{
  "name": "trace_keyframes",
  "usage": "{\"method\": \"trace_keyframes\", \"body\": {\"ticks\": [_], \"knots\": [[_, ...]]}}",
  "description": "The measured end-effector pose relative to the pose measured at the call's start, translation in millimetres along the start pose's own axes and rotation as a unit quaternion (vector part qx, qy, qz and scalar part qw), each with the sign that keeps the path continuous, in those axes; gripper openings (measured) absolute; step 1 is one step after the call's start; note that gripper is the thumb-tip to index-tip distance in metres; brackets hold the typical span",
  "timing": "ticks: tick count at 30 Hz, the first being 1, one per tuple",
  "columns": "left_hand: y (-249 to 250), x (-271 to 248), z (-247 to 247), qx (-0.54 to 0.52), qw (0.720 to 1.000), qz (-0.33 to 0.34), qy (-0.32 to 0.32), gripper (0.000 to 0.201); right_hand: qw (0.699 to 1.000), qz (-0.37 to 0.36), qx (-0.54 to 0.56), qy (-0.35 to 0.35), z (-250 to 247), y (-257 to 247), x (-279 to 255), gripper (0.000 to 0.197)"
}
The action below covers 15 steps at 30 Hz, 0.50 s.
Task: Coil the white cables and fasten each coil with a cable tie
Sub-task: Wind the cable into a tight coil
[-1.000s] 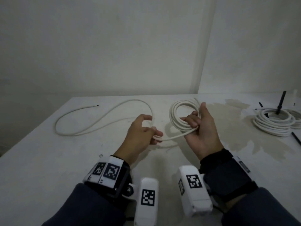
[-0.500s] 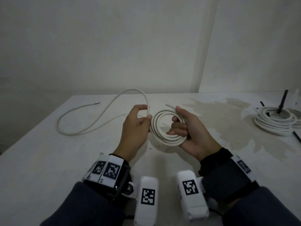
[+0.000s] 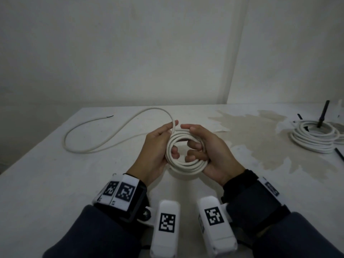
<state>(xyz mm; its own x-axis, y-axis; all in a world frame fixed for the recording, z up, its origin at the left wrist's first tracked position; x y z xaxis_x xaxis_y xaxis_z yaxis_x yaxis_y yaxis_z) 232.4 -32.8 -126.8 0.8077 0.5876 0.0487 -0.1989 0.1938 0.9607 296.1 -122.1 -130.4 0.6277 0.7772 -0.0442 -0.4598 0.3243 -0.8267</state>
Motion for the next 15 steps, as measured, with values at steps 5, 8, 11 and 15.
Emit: {"method": "trace_keyframes", "body": {"ticks": [5, 8, 11, 15], "knots": [[4.6, 0.2, -3.3, 0.053, 0.997, 0.033, 0.037, 0.026, 0.999, 0.022, 0.034, 0.002, -0.6, 5.8, 1.0, 0.018], [7.0, -1.4, -8.2, 0.111, 0.989, 0.049, 0.079, 0.015, 0.998, 0.035, 0.047, 0.017, -3.7, 8.7, 1.9, 0.017], [13.0, -3.5, -7.0, 0.150, 0.982, 0.082, 0.079, 0.013, 0.997, 0.045, 0.057, 0.020, -5.2, 10.7, 3.2, 0.016], [15.2, -6.7, -4.9, 0.149, 0.982, 0.093, 0.071, 0.015, 0.996, 0.059, 0.071, 0.005, -6.1, 12.6, 5.0, 0.014]]}}
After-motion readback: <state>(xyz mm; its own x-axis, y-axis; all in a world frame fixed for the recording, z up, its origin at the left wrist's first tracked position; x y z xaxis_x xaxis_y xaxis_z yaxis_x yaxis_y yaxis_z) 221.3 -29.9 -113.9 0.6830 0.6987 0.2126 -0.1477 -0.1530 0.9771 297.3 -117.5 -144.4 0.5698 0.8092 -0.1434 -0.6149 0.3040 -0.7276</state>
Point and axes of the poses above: each hand's wrist, its own x-axis towards the middle knuckle, its own z-axis out of the palm, y = z × x, the point moved 8 cm from there along x, towards the middle knuckle, and after that the axes turned 2 degrees about x, right-handed, at the moved point
